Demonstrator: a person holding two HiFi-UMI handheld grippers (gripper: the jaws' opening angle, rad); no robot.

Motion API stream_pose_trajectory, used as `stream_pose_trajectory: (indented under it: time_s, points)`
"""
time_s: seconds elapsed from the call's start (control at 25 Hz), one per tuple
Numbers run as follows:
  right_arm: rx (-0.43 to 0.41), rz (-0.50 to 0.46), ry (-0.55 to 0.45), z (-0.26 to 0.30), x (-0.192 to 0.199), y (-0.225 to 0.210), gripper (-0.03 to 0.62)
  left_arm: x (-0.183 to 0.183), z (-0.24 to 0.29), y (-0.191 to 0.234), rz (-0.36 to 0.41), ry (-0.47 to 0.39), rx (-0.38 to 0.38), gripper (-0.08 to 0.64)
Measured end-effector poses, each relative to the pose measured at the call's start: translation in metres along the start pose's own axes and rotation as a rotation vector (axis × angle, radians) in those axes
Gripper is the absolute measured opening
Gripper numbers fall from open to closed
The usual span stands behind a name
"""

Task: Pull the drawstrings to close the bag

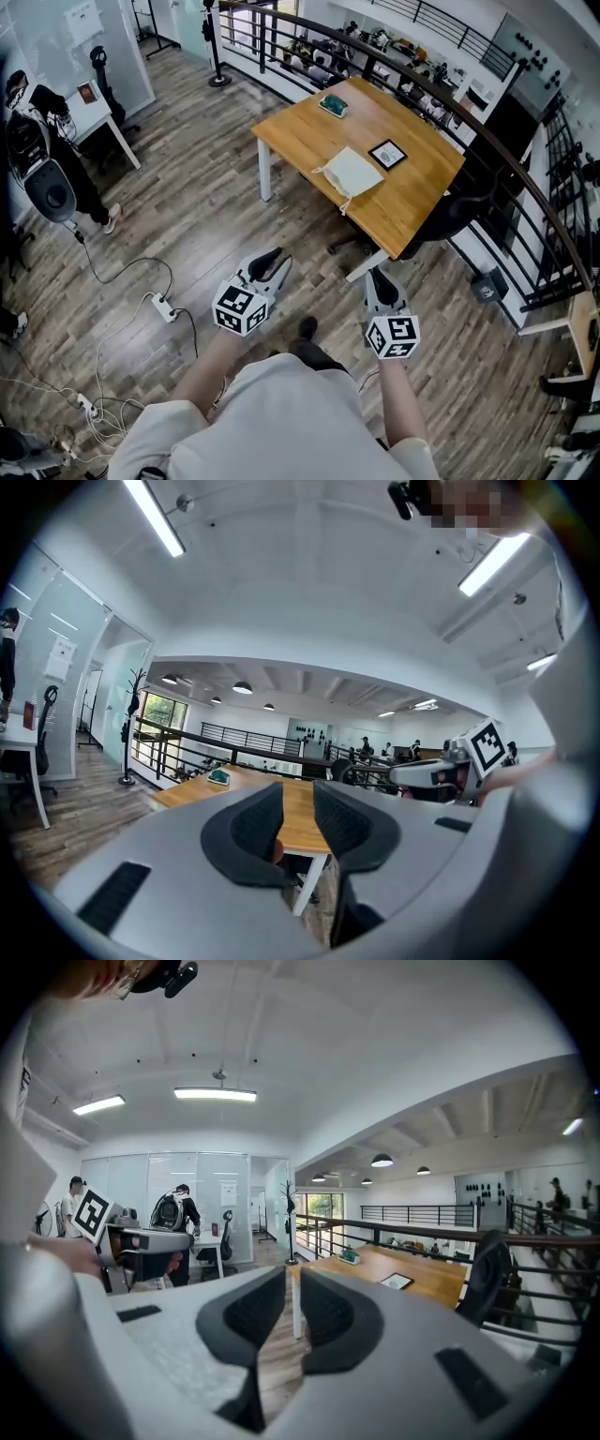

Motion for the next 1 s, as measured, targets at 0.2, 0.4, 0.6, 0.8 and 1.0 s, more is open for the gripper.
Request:
stream_pose_trajectory:
  time_s: [0.2,0.4,0.6,0.8,1.0]
  points:
    - [-0.021,0.011,0.012,0.028,0.007,-0.015,0.035,0.002,0.023,0.016,0.003,0.028,-0.013,0.103]
    - [-0.037,0.019,0.017,0.065,0.007,-0.043,0.035,-0.007,0.063,0.033,0.003,0.037,-0.026,0.103]
    - [-0.058,0.026,0.031,0.105,0.011,-0.076,0.035,-0.016,0.113,0.046,0.005,0.051,-0.032,0.103]
    - [-0.093,0.020,0.043,0.141,0.015,-0.109,0.035,-0.019,0.160,0.058,-0.005,0.063,-0.051,0.103]
    - [-0.108,0.012,0.040,0.173,0.015,-0.143,0.035,-0.025,0.201,0.068,-0.004,0.059,-0.058,0.103]
Point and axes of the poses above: the fingertips, and each gripper's own axes: z forward along the fingers, y to its left, x out of its underside, the point moved 4 cm from there along -z, backward along the fingers, and after that the axes turned 10 degrees about -z, right-handed, at the moved point
